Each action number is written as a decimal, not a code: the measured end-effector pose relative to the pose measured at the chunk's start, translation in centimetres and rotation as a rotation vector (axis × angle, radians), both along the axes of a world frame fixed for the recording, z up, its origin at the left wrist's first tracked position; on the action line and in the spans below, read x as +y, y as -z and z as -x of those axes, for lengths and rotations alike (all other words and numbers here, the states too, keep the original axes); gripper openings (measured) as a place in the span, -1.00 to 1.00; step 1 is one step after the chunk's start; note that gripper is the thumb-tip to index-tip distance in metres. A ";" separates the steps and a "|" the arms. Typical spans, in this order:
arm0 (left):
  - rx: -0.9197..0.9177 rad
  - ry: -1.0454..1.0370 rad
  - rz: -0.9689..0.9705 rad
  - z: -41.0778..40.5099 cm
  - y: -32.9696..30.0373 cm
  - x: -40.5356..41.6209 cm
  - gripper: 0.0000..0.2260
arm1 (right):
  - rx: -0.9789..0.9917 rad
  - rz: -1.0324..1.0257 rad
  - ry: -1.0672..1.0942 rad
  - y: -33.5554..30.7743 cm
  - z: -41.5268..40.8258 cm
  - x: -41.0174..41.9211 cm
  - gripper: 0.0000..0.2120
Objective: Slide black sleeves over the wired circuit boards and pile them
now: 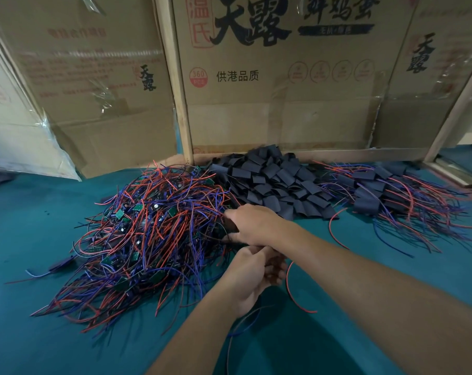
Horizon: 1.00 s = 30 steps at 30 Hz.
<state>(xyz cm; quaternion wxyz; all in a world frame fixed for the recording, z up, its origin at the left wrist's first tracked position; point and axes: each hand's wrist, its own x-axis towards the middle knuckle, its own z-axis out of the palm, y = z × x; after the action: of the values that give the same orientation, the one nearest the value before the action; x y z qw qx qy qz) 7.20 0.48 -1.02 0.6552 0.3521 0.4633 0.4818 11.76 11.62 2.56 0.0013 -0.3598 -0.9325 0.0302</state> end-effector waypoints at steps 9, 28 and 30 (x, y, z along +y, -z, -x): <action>0.018 -0.019 -0.027 -0.3 -0.2 -0.3 -0.82 | 0.384 0.031 0.122 -2.4 -1.9 -1.8 -0.75; -0.269 0.006 -0.320 -0.2 -0.8 -0.4 -0.54 | 1.438 1.063 0.228 -0.8 -12.2 -7.5 -0.81; -0.181 0.032 -0.331 -0.2 -0.9 -0.5 -0.66 | 1.354 0.992 0.223 -0.3 -11.9 -7.9 -0.81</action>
<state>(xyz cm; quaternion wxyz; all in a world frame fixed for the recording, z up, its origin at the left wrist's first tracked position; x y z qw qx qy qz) 7.39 -0.01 -0.14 0.6347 0.4177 0.3112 0.5708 23.62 3.67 2.84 0.4045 -0.3129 -0.5684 0.6445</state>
